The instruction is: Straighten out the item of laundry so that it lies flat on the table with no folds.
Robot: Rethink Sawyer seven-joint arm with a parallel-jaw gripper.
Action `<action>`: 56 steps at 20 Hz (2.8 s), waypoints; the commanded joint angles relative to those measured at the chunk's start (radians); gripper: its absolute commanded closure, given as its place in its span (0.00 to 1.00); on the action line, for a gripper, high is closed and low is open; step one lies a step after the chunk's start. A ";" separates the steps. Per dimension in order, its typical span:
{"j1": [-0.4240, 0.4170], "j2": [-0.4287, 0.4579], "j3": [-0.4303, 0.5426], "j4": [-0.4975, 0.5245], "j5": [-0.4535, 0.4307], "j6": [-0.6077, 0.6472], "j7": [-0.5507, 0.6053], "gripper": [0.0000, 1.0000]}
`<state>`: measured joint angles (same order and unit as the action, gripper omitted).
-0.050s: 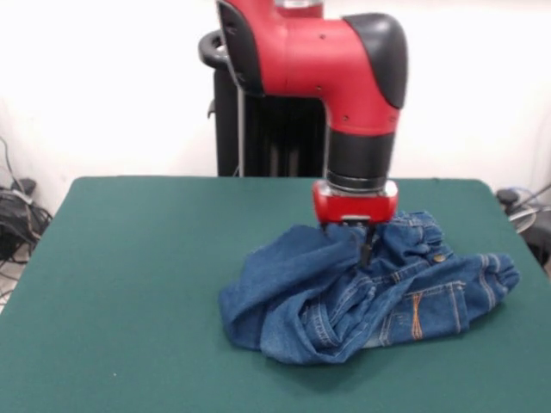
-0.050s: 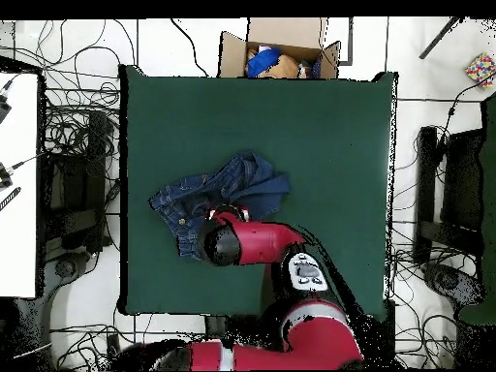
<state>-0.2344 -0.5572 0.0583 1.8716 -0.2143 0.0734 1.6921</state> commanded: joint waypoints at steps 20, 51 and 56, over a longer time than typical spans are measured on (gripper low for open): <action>-0.210 -0.071 0.182 -0.152 -0.153 0.283 -0.118 0.00; -0.354 -0.067 0.373 -0.444 -0.199 0.706 -0.397 0.00; -0.372 -0.059 0.380 -0.340 -0.198 0.632 -0.363 0.00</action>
<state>-0.6248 -0.6412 0.3685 1.3977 -0.4055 0.7181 1.3704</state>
